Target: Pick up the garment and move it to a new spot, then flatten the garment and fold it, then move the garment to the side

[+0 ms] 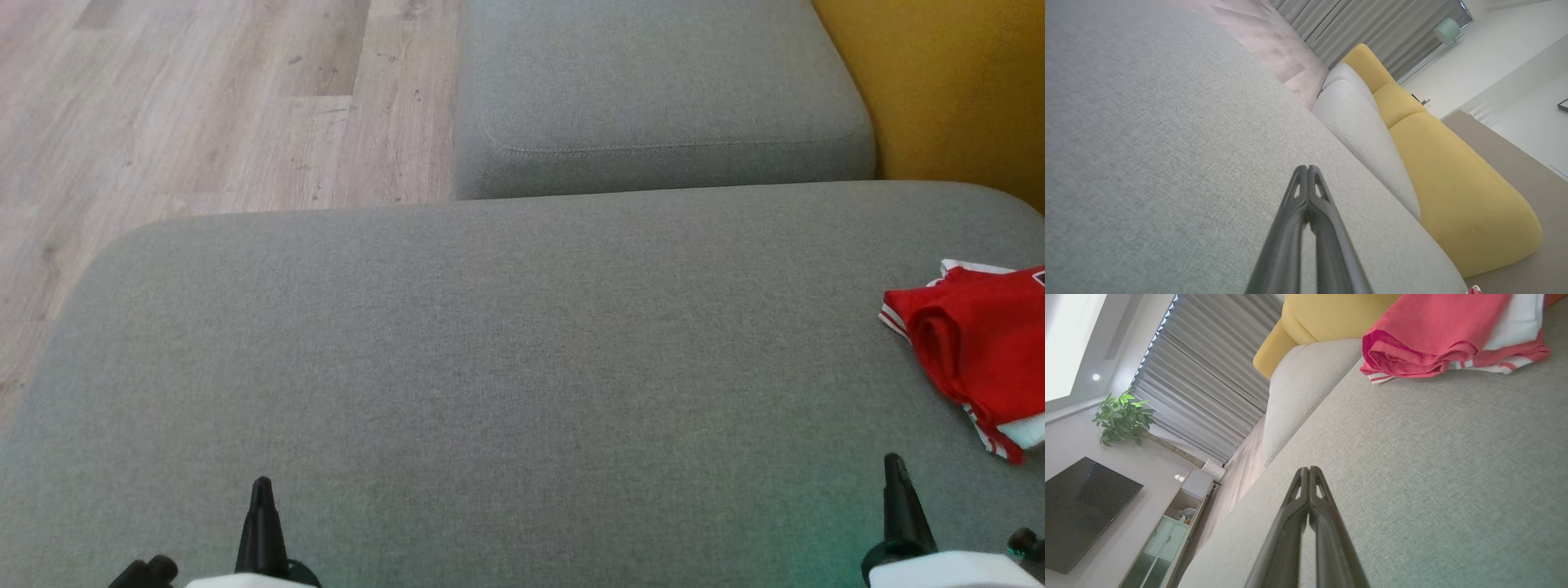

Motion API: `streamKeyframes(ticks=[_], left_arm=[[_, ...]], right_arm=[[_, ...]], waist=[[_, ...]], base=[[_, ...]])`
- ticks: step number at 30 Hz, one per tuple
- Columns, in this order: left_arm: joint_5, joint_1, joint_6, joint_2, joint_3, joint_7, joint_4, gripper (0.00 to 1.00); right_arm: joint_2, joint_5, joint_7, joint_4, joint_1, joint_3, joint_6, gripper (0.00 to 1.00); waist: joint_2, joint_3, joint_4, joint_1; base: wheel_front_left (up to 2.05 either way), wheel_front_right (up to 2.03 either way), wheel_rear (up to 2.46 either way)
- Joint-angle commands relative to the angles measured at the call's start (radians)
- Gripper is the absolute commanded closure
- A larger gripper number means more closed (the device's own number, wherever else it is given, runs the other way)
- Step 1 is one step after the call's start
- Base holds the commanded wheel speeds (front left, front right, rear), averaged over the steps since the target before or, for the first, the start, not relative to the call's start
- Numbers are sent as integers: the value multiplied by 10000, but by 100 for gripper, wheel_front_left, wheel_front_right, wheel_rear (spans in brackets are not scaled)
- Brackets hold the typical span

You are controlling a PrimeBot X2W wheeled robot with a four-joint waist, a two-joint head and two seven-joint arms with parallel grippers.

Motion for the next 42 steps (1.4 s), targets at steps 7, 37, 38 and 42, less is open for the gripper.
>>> streamKeyframes(ticks=[7,37,38,42], left_arm=[[-925,-749,-160,100,466,184,-203,100],[-4512,-1755,-620,79,1332,1044,119,100],[-4631,-1788,-636,78,1362,1073,130,100],[-5225,-1957,-713,71,1512,1221,184,100]], right_arm=[[-194,948,219,-239,-860,3,-4,100],[-218,4569,1086,35,-2092,-289,-6,100],[-219,4689,1116,44,-2133,-299,-6,100],[-221,5291,1262,90,-2339,-351,-6,100]], waist=[[0,119,-53,-1],[0,652,-287,-1],[0,670,-295,-1],[0,759,-334,-1]], base=[[0,0,0],[0,0,0],[0,0,0],[0,0,0]])
